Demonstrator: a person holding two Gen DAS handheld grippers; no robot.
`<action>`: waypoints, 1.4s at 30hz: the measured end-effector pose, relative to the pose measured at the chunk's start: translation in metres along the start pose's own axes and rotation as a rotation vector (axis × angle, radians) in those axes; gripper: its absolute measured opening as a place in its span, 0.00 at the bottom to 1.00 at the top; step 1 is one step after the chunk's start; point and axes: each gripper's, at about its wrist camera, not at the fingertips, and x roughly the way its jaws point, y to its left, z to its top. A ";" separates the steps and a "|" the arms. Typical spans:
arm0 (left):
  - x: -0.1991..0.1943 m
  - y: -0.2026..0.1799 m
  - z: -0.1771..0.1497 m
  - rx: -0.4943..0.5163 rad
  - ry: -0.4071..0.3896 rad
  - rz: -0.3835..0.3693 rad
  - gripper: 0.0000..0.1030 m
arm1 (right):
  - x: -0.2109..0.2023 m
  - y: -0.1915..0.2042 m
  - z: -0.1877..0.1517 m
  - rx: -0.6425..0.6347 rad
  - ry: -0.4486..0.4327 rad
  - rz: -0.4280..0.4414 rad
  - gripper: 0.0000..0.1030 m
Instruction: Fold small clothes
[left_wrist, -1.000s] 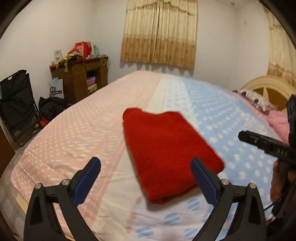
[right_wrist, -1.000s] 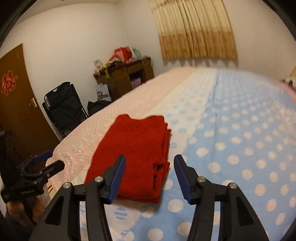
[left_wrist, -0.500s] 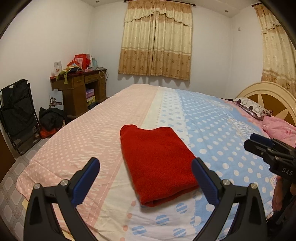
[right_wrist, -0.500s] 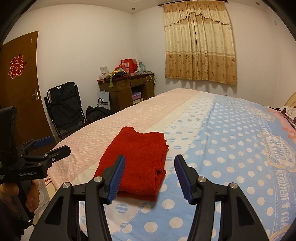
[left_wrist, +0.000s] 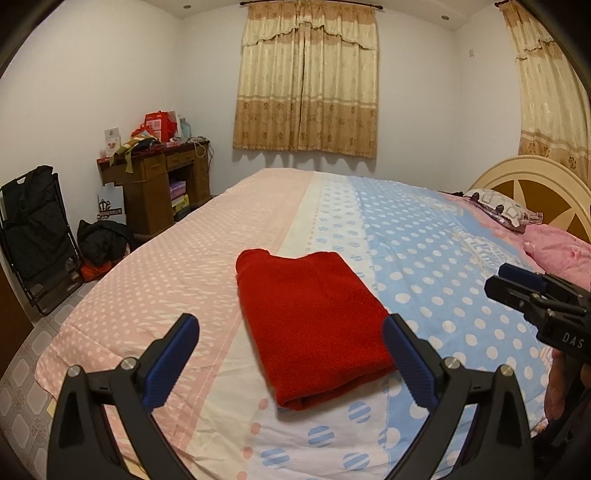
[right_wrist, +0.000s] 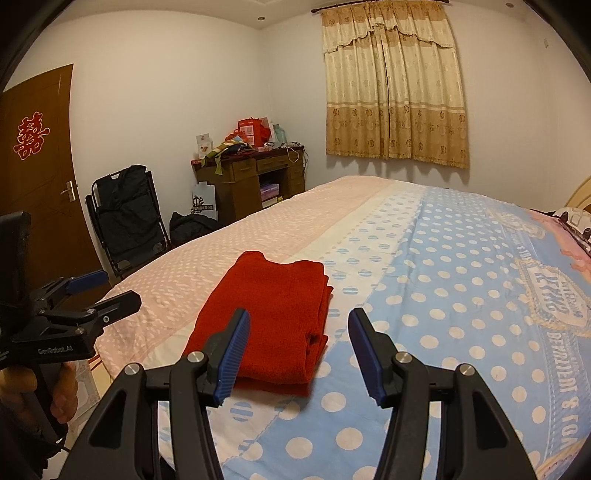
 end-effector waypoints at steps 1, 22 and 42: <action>0.000 0.000 0.000 0.001 0.000 -0.002 0.99 | -0.001 0.000 0.000 0.000 0.001 -0.001 0.55; -0.001 -0.007 -0.003 0.014 0.001 0.002 0.99 | -0.003 -0.001 -0.004 0.007 -0.010 -0.003 0.55; -0.007 0.008 0.007 -0.003 -0.006 0.050 1.00 | -0.020 0.012 0.000 0.002 -0.077 -0.016 0.55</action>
